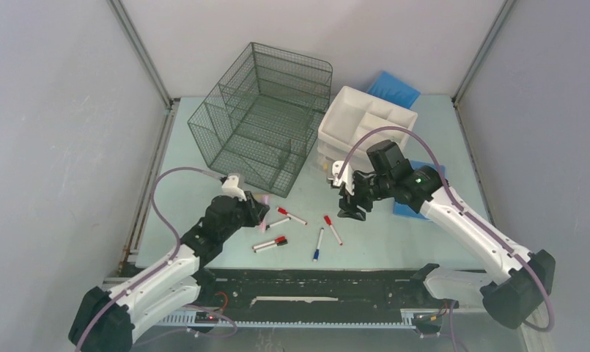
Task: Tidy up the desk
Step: Pick up the stationery from the center of the board, then place the stationery in the drawer.
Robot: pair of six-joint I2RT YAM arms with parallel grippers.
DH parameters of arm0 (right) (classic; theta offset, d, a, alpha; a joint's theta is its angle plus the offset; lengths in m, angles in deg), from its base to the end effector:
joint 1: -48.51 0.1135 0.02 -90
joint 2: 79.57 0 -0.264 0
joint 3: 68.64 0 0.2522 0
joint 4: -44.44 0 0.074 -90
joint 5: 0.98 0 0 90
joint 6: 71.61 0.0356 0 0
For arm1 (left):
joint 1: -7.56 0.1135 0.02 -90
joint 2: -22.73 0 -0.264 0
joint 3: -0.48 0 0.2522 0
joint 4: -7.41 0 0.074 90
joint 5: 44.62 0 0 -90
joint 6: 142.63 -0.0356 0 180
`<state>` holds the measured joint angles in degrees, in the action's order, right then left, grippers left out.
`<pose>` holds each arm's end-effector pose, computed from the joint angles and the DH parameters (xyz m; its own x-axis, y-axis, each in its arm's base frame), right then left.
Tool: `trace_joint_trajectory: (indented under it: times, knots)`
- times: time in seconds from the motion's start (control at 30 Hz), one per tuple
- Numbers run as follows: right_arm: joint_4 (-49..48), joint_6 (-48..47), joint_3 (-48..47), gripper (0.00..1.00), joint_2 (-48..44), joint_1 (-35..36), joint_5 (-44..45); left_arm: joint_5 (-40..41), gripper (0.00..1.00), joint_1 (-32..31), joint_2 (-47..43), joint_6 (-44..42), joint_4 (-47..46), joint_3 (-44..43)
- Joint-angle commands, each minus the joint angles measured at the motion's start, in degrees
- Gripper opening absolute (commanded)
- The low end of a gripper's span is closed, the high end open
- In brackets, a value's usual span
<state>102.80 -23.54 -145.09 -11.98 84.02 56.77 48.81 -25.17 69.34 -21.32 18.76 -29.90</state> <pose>0.1812 0.1526 0.3172 0.0563 -0.6541 -0.7543 -0.9890 0.0673 -0.1321 0.1508 -0.0944 0.1841 -0.5900 -0.2374 -0.7717 0.2206 0.8720 -0.4369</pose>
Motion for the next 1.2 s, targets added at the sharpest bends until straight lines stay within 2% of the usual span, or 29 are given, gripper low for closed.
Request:
trace_joint_trajectory:
  times: [0.0, 0.23, 0.33, 0.53, 0.67, 0.8, 1.17]
  knots:
    - [0.16, -0.35, -0.07, 0.67, -3.45, 0.44, -6.69, -5.1, 0.0, -0.26, -5.72, 4.05, -14.92, 1.99]
    - [-0.96, 1.84, -0.06, 0.67, -6.32, -0.02, -11.94, -2.09, 0.0, -1.03, -5.78, 16.25, -29.24, 4.36]
    - [-2.01, 3.74, -0.1, 0.67, -6.99, -0.41, -14.85, 2.52, 0.0, -4.23, -3.23, 20.11, -33.93, 3.63]
    - [-6.36, 12.14, 0.0, 0.67, -6.16, -0.82, -15.62, 16.61, 0.0, -14.07, 3.33, 22.28, -35.75, -2.09]
    - [-19.36, 26.96, 3.76, 0.67, -6.62, -0.88, -9.16, 23.96, 0.0, -19.35, 8.14, 23.93, -35.9, -6.36]
    - [-27.39, 37.09, 6.65, 0.67, -7.71, -0.69, -2.91, 29.02, 0.02, -22.94, 12.34, 25.01, -36.17, -10.18]
    - [-33.15, 46.55, 9.07, 0.63, -7.24, -0.18, 2.43, 32.17, 0.03, -27.55, 19.26, 24.5, -37.18, -17.26]
